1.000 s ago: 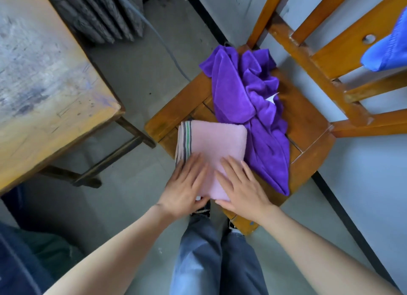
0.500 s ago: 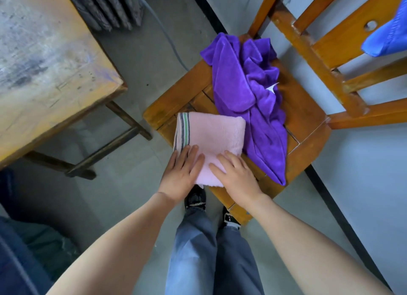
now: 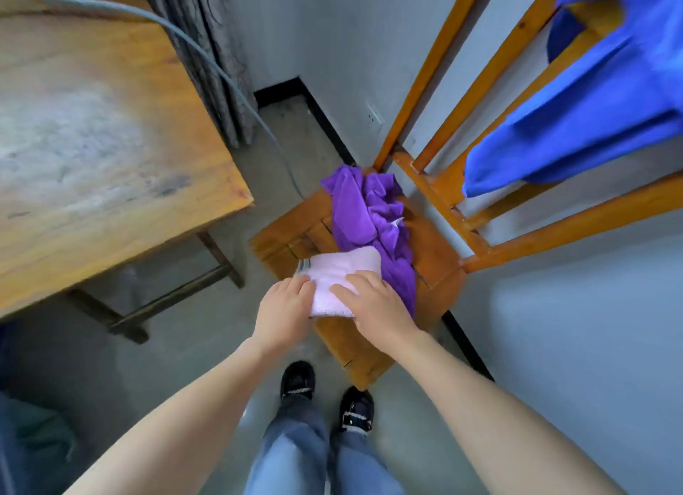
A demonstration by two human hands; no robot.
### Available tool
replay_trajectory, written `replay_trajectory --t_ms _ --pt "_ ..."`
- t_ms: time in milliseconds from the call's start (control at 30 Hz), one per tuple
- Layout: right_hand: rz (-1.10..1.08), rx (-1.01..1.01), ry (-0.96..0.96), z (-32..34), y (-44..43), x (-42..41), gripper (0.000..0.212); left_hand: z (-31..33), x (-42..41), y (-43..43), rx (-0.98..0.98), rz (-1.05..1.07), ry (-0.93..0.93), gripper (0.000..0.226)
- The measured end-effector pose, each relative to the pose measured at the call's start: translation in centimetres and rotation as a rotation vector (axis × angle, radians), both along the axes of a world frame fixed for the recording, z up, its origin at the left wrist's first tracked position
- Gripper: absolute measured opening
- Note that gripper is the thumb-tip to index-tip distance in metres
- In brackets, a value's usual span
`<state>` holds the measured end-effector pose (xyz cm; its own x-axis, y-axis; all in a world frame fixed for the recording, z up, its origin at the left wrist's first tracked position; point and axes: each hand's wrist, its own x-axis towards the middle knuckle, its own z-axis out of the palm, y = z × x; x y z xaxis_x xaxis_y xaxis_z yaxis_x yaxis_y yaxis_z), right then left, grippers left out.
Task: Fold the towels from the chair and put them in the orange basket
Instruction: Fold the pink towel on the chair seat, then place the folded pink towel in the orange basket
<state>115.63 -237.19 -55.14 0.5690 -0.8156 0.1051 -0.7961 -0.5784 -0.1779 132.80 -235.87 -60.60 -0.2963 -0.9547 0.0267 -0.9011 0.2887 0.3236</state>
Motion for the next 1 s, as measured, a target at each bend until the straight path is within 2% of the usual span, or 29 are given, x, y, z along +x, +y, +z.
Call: replay_trajectory --t_ms 33,100,167,300,467,567,767,900,1000 --pt "-0.002 -0.009 0.001 2.6 -0.4 -0.5 0.036 2.9 -0.1 -0.7 -0.02 -0.019 0.011 0.04" --pt "-0.016 -0.007 -0.007 6.7 -1.2 -1.3 0.051 8.0 -0.5 -1.9 -0.117 -0.069 0.022 0.034" --pt "-0.032 -0.016 -0.022 10.5 -1.7 -2.0 0.061 12.4 -0.7 -2.7 -0.238 -0.115 -0.001 0.043" --pt "0.035 -0.165 0.009 18.3 -3.2 -3.6 0.061 20.3 -1.7 -4.0 -0.367 -0.135 -0.013 0.069" --pt "0.083 -0.35 0.047 29.3 -6.1 -6.2 0.056 29.9 -2.9 -7.8 -0.573 -0.19 -0.048 0.075" --pt "0.056 -0.418 0.055 34.4 -6.5 -7.6 0.065 35.4 -4.0 -9.6 -0.709 -0.251 -0.05 0.072" --pt "0.029 -0.568 0.075 39.7 -6.7 -9.4 0.067 41.3 -5.0 -11.2 -0.975 -0.354 -0.03 0.064" --pt "0.034 -0.624 0.081 41.0 -7.5 -10.1 0.07 43.1 -5.3 -11.9 -1.064 -0.388 0.016 0.049" --pt "0.073 -0.672 0.097 41.7 -8.0 -10.5 0.068 43.1 -5.6 -12.5 -1.074 -0.351 -0.048 0.065"
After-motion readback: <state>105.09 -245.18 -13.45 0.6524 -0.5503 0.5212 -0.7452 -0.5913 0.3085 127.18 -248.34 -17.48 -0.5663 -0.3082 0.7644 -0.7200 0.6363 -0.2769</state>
